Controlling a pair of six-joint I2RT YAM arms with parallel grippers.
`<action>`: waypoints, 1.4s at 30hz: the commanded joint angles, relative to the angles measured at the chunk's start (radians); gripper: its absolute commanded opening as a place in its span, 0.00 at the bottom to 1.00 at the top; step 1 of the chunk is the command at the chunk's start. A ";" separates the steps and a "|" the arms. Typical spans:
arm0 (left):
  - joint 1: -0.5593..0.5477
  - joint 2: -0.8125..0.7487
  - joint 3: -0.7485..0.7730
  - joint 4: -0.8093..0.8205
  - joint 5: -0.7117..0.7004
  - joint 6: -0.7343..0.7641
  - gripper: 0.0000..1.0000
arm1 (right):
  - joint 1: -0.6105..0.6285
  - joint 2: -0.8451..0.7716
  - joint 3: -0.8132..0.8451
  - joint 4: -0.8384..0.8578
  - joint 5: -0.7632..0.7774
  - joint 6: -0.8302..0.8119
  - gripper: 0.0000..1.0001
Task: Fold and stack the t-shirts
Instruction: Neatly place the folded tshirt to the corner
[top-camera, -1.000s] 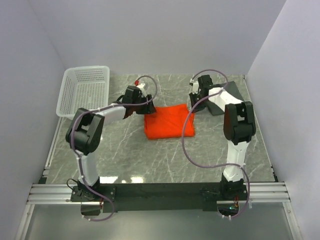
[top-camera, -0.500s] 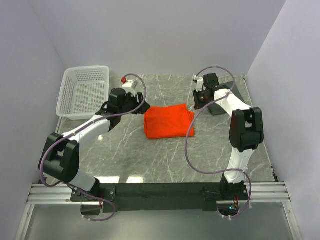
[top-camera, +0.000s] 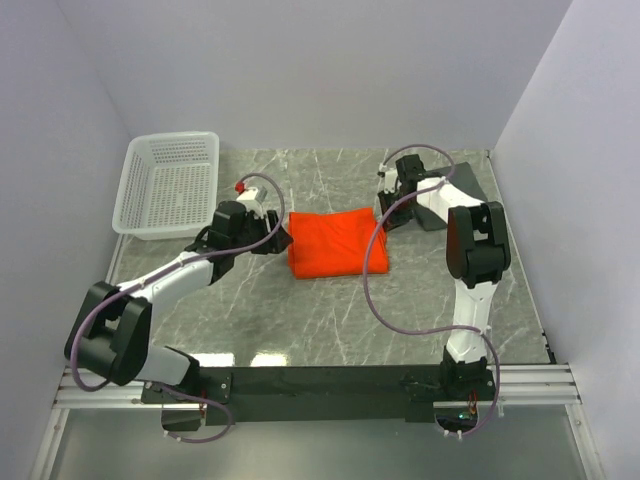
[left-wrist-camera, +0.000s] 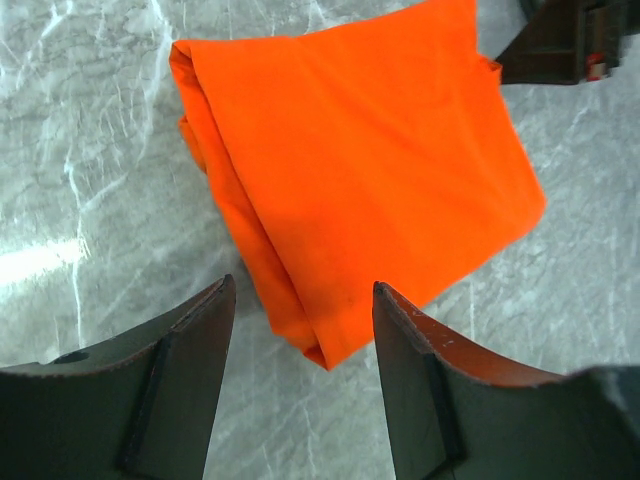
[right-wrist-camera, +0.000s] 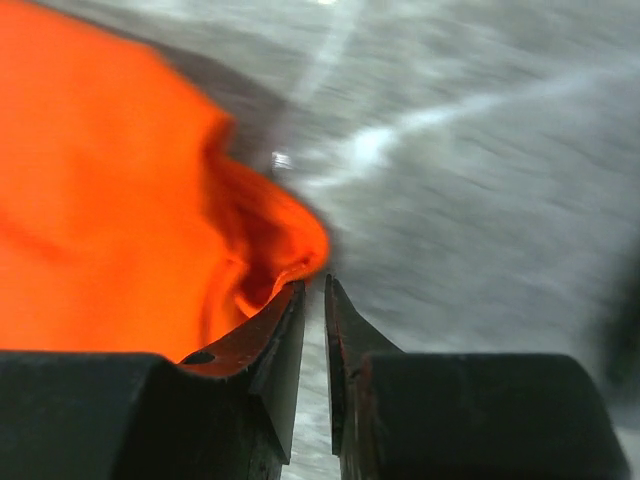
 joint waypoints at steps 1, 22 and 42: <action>-0.002 -0.073 -0.031 0.042 -0.012 -0.029 0.62 | 0.025 0.042 0.069 -0.047 -0.142 0.010 0.21; 0.000 -0.226 -0.090 -0.015 -0.060 -0.064 0.63 | -0.084 -0.136 0.059 -0.052 -0.102 -0.037 0.49; 0.000 -0.591 -0.288 -0.089 -0.112 -0.141 0.65 | 0.100 -0.076 -0.090 0.113 -0.106 0.225 0.83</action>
